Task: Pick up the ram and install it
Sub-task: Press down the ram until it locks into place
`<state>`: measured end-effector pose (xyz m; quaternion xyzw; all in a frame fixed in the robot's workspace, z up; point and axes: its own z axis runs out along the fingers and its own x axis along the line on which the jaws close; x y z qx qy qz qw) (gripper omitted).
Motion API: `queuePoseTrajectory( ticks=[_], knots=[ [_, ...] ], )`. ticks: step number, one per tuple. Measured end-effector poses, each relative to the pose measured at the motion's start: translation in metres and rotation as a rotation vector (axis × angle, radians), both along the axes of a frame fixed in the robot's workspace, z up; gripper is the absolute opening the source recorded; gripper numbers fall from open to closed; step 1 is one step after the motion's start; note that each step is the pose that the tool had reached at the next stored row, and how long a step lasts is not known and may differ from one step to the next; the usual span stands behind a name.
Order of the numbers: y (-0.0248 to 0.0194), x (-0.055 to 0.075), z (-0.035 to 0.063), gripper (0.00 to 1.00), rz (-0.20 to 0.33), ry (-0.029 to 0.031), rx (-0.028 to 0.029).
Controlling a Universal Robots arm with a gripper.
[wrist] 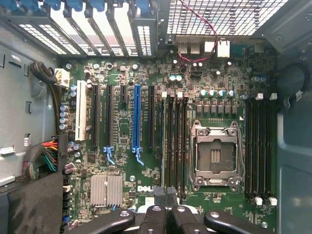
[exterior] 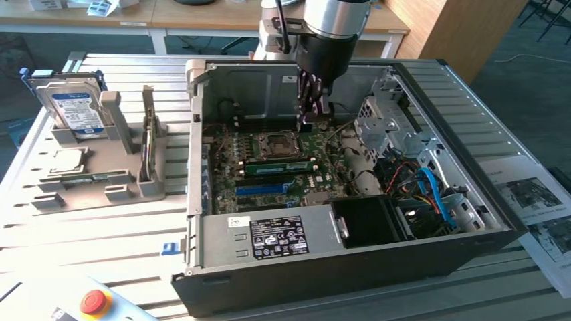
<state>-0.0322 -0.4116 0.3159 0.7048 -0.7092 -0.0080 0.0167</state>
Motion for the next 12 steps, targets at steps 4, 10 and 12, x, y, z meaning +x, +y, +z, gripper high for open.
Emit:
queuePoseTrajectory(
  ticks=[4,10,12],
  knots=[
    [0.0000,0.0000,0.0000,0.10,0.000,0.0000,0.0000],
    [-0.0001,0.0030,0.0000,0.10,0.000,0.0010,0.0000],
    [-0.0002,0.0073,0.0000,0.10,0.000,0.0028,0.0000]
  ],
)
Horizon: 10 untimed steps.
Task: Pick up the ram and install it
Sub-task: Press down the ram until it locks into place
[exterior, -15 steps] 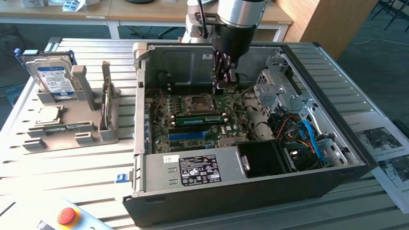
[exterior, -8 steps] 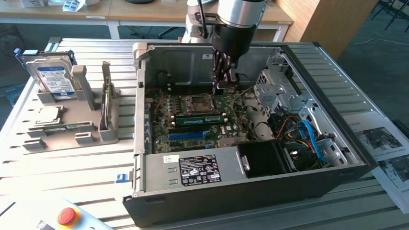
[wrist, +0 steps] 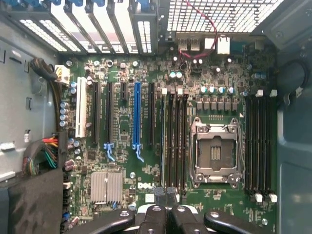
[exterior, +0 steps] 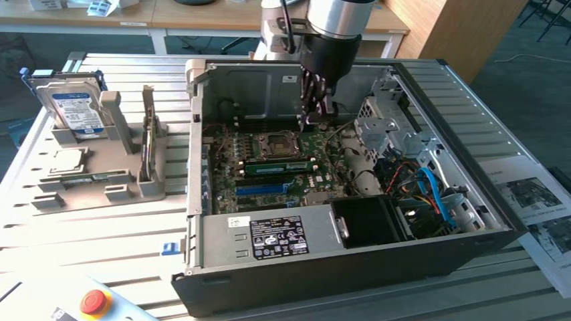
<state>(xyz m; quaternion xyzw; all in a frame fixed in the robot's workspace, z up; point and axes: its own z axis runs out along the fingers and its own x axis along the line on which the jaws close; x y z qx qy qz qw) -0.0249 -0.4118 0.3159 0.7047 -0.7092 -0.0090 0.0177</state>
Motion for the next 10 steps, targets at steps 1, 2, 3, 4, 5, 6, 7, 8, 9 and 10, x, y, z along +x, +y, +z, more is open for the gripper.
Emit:
queuePoseTrajectory(
  ticks=[1,2,3,4,5,6,7,8,9,10],
  knots=[
    [-0.0001,0.002,0.0000,0.10,0.000,0.0011,0.0000],
    [-0.0002,0.005,0.0000,0.10,0.000,0.0025,0.0000],
    [-0.0004,0.008,0.0000,0.10,0.000,0.0041,-0.0001],
    [-0.0005,0.011,0.0000,0.10,0.000,0.0057,0.0000],
    [-0.0007,0.013,-0.0001,0.10,0.000,0.0075,0.0002],
    [-0.0009,0.016,-0.0001,0.10,0.000,0.0095,0.0001],
    [-0.0011,0.019,0.0000,0.10,0.000,0.0119,0.0000],
    [-0.0012,0.022,0.0000,0.10,0.000,0.0141,0.0000],
    [-0.0014,0.024,-0.0001,0.10,0.000,0.0162,0.0001],
    [-0.0014,0.026,0.0000,0.10,0.000,0.0180,0.0001]
  ],
)
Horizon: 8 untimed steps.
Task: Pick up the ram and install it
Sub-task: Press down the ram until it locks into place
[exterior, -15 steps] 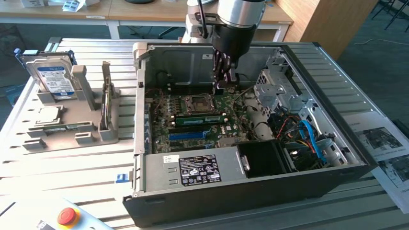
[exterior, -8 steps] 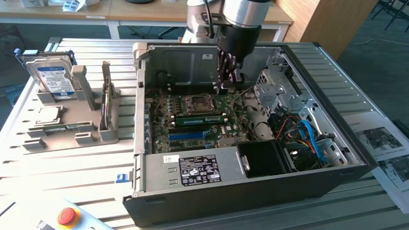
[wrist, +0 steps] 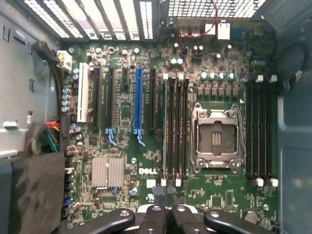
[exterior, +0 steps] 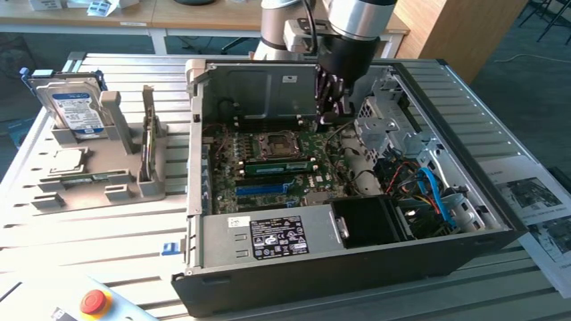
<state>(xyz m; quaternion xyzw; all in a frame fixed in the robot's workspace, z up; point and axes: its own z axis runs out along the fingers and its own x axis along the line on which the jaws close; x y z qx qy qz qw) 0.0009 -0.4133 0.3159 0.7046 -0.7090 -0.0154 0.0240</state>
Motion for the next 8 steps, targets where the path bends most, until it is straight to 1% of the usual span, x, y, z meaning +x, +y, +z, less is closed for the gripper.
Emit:
queuePoseTrajectory(
  ticks=[5,8],
  knots=[
    [-0.0001,0.0003,0.0000,0.10,0.000,0.0003,-0.0002],
    [-0.0001,0.0003,-0.0017,0.10,0.000,0.0002,-0.0001]
  ],
)
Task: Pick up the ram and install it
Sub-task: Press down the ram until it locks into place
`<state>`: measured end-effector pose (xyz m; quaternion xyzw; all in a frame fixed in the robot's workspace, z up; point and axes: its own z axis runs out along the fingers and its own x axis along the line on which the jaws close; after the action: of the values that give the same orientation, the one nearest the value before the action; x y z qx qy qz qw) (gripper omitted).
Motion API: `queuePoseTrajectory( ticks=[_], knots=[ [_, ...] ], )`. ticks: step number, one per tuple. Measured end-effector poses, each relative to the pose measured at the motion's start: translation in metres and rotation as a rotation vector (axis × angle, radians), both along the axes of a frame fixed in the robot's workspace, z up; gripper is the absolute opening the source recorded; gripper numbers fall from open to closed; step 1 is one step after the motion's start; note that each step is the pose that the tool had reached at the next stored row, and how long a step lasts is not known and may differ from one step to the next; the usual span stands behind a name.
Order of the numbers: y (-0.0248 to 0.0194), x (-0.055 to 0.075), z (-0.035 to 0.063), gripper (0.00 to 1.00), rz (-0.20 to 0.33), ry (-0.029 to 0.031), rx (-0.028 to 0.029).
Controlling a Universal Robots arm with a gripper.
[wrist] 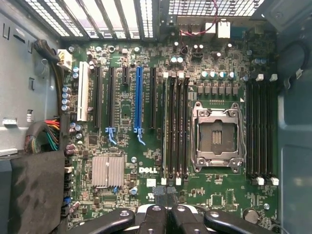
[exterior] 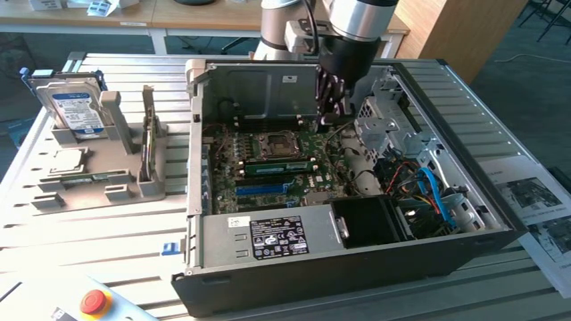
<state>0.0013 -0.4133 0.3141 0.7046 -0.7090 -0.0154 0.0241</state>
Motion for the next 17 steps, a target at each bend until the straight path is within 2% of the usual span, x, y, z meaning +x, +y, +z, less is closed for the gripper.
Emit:
queuePoseTrajectory(
  ticks=[17],
  knots=[
    [0.0000,0.000,-0.0250,0.10,0.000,0.0000,-0.0016]
  ],
)
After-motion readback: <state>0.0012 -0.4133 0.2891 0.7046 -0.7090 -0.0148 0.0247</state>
